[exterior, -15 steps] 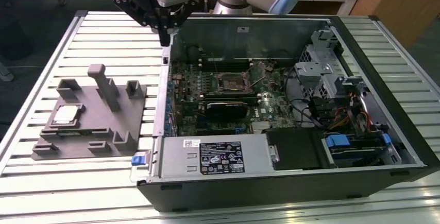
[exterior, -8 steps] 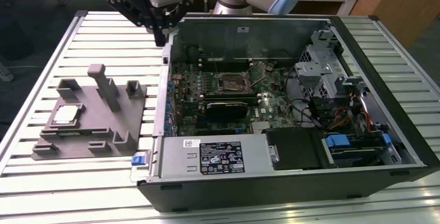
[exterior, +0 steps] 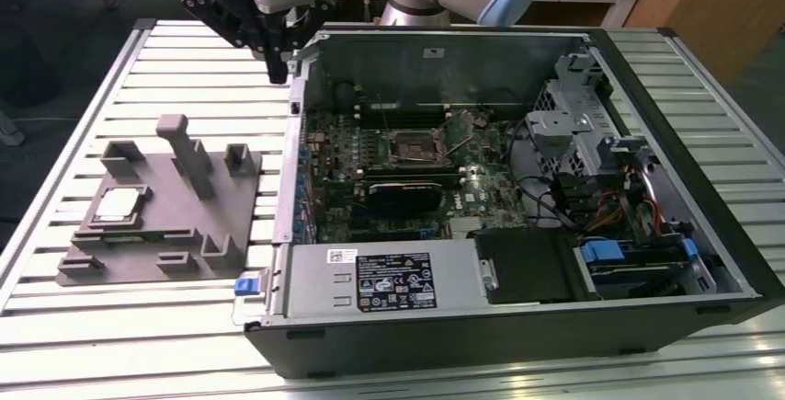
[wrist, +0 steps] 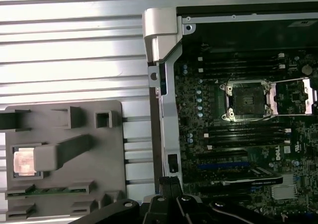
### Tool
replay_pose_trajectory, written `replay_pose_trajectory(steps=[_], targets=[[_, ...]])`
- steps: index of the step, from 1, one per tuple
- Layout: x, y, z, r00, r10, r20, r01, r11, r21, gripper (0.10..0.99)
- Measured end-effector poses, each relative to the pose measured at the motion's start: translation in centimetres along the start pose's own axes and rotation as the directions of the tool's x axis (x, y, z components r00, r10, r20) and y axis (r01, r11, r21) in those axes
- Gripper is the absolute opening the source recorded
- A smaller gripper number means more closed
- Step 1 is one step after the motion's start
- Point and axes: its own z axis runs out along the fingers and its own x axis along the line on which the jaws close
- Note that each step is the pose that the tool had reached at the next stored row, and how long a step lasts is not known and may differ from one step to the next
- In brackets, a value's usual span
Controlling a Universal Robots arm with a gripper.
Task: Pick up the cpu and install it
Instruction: 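Reach for the cpu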
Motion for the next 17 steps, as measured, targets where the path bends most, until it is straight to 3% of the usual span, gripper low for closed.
replay_pose_trajectory(steps=[17], targets=[[1.33, -0.11, 0.09, 1.0000, 0.000, -0.0001, 0.000, 1.0000, 0.000, 0.106]])
